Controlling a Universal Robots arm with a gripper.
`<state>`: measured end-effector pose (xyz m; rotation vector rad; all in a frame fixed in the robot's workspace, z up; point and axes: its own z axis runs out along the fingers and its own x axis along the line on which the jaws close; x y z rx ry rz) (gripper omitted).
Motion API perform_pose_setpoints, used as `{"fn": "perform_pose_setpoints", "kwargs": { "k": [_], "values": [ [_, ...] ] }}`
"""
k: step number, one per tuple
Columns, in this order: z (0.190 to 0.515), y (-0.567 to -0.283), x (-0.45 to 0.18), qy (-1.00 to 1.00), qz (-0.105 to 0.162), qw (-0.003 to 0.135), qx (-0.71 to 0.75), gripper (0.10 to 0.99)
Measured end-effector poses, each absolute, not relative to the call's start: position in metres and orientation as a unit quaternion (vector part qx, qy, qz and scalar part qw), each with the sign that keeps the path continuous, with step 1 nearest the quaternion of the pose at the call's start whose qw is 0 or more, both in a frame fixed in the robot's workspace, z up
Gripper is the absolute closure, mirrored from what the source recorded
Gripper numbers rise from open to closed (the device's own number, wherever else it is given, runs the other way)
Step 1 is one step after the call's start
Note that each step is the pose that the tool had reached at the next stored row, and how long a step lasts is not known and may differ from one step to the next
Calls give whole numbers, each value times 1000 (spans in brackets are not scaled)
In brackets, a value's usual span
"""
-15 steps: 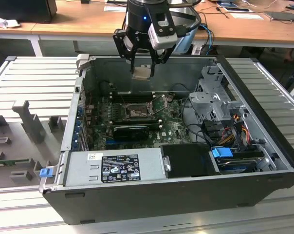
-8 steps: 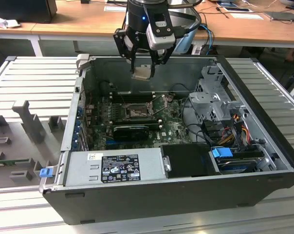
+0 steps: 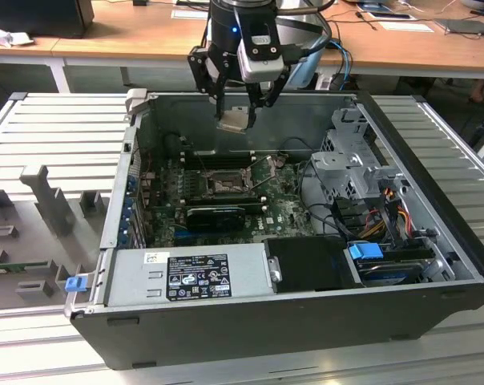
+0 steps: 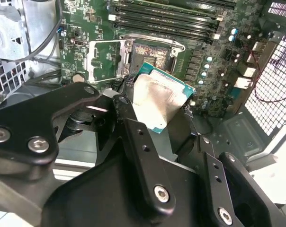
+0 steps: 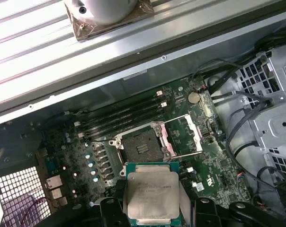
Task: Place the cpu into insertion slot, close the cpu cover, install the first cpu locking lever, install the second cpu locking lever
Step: 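Place the cpu into insertion slot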
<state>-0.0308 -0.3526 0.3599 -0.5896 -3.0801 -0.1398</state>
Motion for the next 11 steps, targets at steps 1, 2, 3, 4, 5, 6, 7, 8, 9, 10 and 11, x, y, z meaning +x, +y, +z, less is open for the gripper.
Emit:
{"fn": "perform_pose_setpoints", "kwargs": {
  "k": [1, 2, 3, 4, 5, 6, 7, 8, 9, 10, 11],
  "values": [
    [360, -353, -31, -980, -44, 1, -195, 561],
    [359, -353, -31, -978, -44, 0, -206, 561],
    [359, -353, -31, -975, -44, 0, -218, 561],
    [359, -353, -31, -972, -44, -1, -231, 561],
    [359, -353, -31, -970, -44, -1, -238, 561],
    [358, -353, -31, -969, -44, -1, -244, 561],
    [358, -353, -31, -967, -44, -2, -252, 561],
    [358, -353, -31, -965, -44, -2, -259, 561],
    [358, -353, -31, -963, -44, -2, -266, 561],
    [358, -353, -31, -962, -44, -3, -271, 561],
    [358, -353, -31, -959, -44, -3, -281, 561]
  ]
}}
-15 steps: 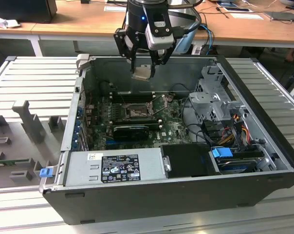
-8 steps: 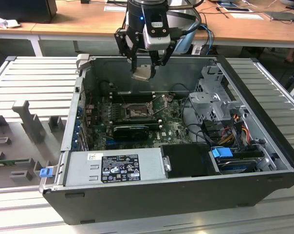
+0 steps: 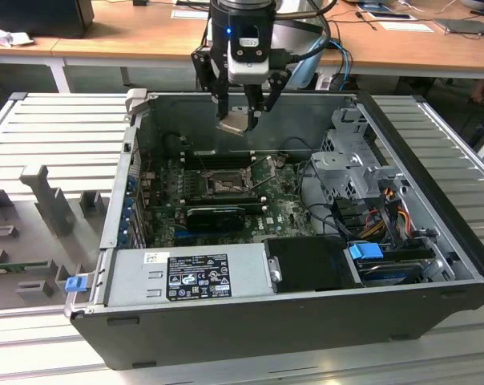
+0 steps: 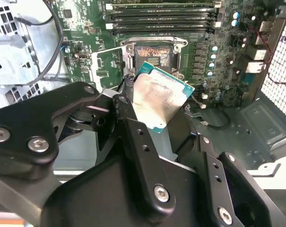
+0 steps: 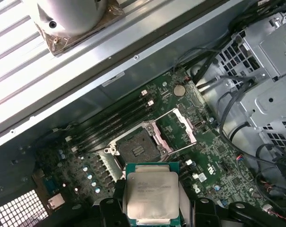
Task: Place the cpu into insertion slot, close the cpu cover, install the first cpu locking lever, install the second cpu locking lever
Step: 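Place the cpu into insertion slot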
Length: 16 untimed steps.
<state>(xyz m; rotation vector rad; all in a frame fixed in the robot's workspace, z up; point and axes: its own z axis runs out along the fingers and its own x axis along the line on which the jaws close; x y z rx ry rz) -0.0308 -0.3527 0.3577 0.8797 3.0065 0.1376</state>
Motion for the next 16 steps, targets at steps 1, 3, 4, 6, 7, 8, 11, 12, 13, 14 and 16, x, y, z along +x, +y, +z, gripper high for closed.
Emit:
{"fn": "perform_pose_setpoints", "kwargs": {
  "k": [1, 3, 4, 6, 7, 8, 11, 12, 13, 14, 16],
  "values": [
    [358, -353, -31, 957, 44, 3, 286, 561],
    [357, -353, -31, 955, 44, 4, 294, 561],
    [357, -353, -31, 954, 44, 4, 298, 561],
    [357, -353, -31, 951, 44, 4, 306, 561],
    [357, -353, -31, 950, 44, 4, 309, 561],
    [357, -353, -31, 949, 44, 4, 312, 561],
    [357, -353, -31, 947, 44, 5, 318, 561],
    [357, -353, -31, 946, 44, 5, 320, 561],
    [357, -353, -31, 945, 44, 5, 323, 561],
    [357, -353, -31, 944, 44, 5, 328, 561],
    [357, -353, -31, 941, 44, 6, 336, 561]
  ]
}}
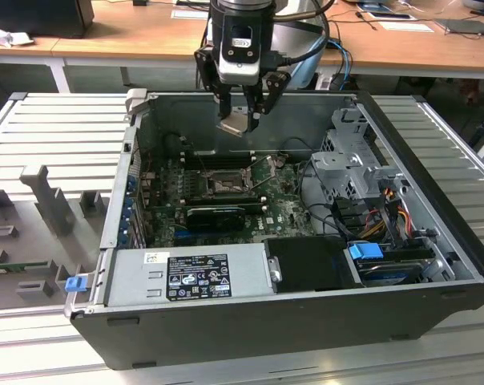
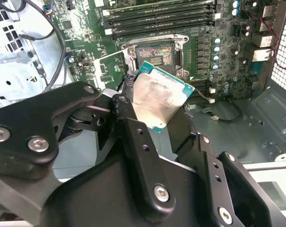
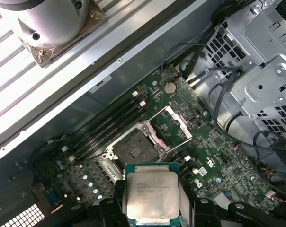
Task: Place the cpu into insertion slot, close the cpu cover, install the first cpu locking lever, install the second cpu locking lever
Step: 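Place the cpu into insertion slot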
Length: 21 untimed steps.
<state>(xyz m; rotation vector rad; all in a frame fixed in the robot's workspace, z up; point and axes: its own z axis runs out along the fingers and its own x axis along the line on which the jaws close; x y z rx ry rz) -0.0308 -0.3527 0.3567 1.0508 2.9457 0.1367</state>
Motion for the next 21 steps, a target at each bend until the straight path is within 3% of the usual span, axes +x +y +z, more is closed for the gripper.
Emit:
{"fn": "perform_pose_setpoints", "kwargs": {
  "k": [21],
  "values": [
    [355, -353, -31, 871, 42, 13, 490, 561]
  ]
}}
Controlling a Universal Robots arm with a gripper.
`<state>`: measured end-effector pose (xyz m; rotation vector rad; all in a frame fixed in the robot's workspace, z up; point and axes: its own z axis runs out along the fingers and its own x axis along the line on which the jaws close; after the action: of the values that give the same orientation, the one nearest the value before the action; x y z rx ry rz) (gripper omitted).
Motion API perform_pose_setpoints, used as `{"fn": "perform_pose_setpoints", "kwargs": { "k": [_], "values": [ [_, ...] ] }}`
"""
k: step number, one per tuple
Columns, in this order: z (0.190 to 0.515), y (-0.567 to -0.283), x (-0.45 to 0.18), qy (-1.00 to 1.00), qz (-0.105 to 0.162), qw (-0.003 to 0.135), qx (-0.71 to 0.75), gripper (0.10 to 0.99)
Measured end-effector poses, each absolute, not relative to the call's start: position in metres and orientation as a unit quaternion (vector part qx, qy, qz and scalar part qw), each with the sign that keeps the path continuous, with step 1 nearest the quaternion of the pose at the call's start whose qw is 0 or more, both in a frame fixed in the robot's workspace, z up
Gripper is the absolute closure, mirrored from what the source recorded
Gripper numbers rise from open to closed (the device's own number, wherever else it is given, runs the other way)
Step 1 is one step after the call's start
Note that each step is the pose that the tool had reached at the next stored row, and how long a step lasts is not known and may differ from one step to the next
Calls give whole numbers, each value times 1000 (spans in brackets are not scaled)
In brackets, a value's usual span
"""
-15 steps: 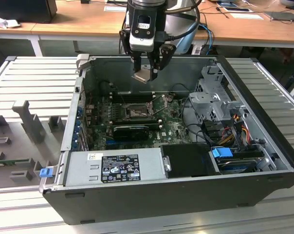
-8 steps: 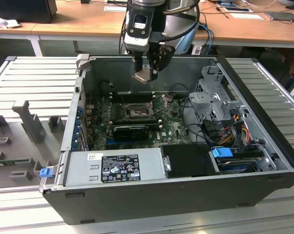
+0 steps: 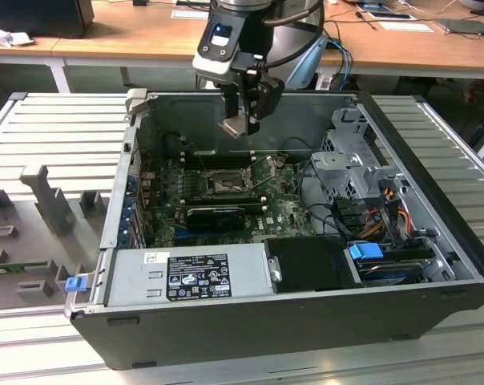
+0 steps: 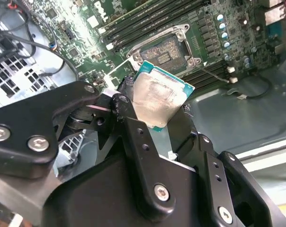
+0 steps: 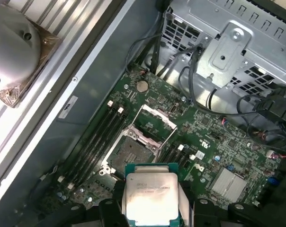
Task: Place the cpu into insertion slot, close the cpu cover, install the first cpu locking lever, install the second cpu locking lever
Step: 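Place the cpu into insertion slot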
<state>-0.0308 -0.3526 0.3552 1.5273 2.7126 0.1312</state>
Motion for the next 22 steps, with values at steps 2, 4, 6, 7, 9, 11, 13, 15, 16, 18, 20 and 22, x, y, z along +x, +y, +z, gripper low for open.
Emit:
{"fn": "perform_pose_setpoints", "kwargs": {
  "k": [2, 4, 6, 7, 9, 11, 13, 15, 16, 18, 20, 22],
  "values": [
    [355, -353, -31, 862, 42, 14, 505, 561],
    [355, -353, -31, 856, 42, 14, 515, 561],
    [354, -353, -31, 850, 42, 15, 525, 561],
    [354, -353, -31, 845, 41, 15, 533, 561],
    [354, -353, -31, 839, 41, 15, 542, 561],
    [354, -353, -31, 831, 41, 16, 555, 561],
    [354, -353, -31, 824, 41, 17, 565, 561],
    [353, -353, -31, 818, 41, 17, 573, 561],
    [353, -353, -31, 815, 41, 17, 578, 561],
    [353, -353, -31, 809, 40, 18, 587, 561],
    [350, -353, -31, 808, 40, 17, 587, 561],
    [347, -353, -31, 808, 40, 17, 588, 561]
  ]
}}
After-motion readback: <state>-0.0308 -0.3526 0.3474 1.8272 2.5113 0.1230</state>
